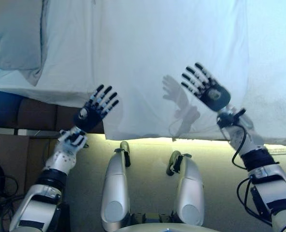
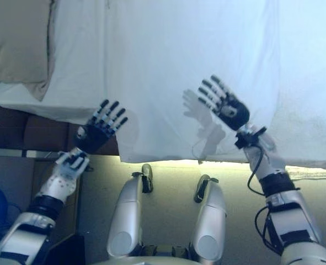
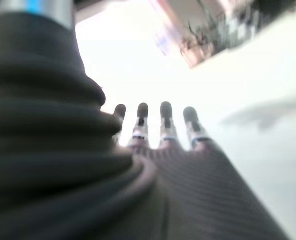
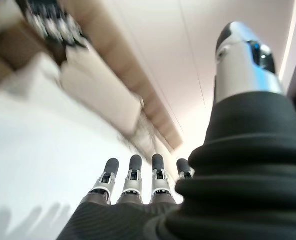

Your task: Make the bed neatly

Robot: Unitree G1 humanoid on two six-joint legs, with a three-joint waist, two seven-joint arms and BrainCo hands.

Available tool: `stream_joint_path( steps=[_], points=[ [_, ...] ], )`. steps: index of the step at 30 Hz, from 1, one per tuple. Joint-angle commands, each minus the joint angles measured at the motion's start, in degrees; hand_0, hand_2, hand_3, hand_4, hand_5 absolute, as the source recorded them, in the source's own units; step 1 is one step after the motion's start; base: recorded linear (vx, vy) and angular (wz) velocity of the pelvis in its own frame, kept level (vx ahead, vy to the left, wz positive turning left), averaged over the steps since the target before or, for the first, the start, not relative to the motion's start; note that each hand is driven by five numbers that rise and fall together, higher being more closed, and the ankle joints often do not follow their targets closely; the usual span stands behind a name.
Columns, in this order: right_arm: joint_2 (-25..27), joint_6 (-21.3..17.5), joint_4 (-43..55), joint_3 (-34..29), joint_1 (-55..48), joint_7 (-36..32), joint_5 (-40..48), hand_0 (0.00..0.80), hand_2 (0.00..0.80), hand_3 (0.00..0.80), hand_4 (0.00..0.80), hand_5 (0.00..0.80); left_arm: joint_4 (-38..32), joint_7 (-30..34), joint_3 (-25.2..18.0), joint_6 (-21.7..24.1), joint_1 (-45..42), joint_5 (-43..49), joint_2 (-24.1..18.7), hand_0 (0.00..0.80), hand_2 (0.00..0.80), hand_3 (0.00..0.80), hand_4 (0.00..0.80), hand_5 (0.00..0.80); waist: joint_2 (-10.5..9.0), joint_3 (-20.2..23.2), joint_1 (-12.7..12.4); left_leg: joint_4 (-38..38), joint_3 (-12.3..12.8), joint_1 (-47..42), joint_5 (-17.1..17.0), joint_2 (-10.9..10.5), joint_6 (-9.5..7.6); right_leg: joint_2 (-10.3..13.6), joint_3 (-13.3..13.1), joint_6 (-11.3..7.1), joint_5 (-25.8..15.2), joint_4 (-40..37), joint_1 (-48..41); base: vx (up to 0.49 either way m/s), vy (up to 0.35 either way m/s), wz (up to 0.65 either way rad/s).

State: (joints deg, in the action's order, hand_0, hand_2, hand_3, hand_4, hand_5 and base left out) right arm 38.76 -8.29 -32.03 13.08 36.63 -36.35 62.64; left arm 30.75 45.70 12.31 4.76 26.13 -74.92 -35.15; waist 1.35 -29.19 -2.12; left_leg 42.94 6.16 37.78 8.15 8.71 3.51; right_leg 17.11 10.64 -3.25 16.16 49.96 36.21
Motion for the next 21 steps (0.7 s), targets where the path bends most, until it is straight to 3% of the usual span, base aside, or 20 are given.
stream_joint_path(
  steps=[1,6,13,21],
  points=[
    [2.55,-4.04,-4.39,2.09,4.18,5.51,-1.24,0.0,0.0,0.0,0.0,0.0,3.0,-3.76,1.32,1.9,3.75,1.39,-1.68,0.0,0.0,0.0,0.0,0.0,1.25,2.89,1.01,1.48,2.0,-2.39,5.23,-0.2,-1.68,0.34,-0.18,-1.29,-5.62,-1.45,1.42,0.045,0.057,-0.09],
    [4.6,-4.74,-12.66,6.12,14.23,12.91,-5.89,0.0,0.0,0.0,0.0,0.0,8.82,-6.39,3.24,-0.06,11.22,0.84,-3.93,0.0,0.0,0.0,0.0,0.0,2.3,1.78,1.45,3.39,2.17,0.37,5.4,0.49,-1.74,0.32,-1.34,-0.92,-5.12,0.99,4.53,0.021,0.054,-0.05],
    [6.36,-1.81,-21.33,14.01,25.88,22.35,-15.02,0.0,0.0,0.0,0.0,0.0,14.71,-9.64,6.88,-1.9,20.27,-0.77,-5.54,0.0,0.0,0.0,0.0,0.0,3.18,-0.25,2.0,6.3,2.33,5.76,5.64,1.15,-1.77,-0.01,-2.73,-0.66,-4.71,4.4,10.33,-0.028,0.049,-0.07],
    [5.81,1.9,-26.08,21.29,34.31,21.88,-19.03,0.0,0.0,0.0,0.0,0.0,17.79,-7.94,11.09,-3.09,26.1,-2.85,-4.15,0.0,0.0,0.0,0.0,0.0,3.74,-0.61,1.96,10.49,1.36,14.1,6.54,1.53,-1.75,-0.15,-4.26,-0.6,-4.44,8.02,18.85,-0.051,0.041,-0.06]
  ],
)
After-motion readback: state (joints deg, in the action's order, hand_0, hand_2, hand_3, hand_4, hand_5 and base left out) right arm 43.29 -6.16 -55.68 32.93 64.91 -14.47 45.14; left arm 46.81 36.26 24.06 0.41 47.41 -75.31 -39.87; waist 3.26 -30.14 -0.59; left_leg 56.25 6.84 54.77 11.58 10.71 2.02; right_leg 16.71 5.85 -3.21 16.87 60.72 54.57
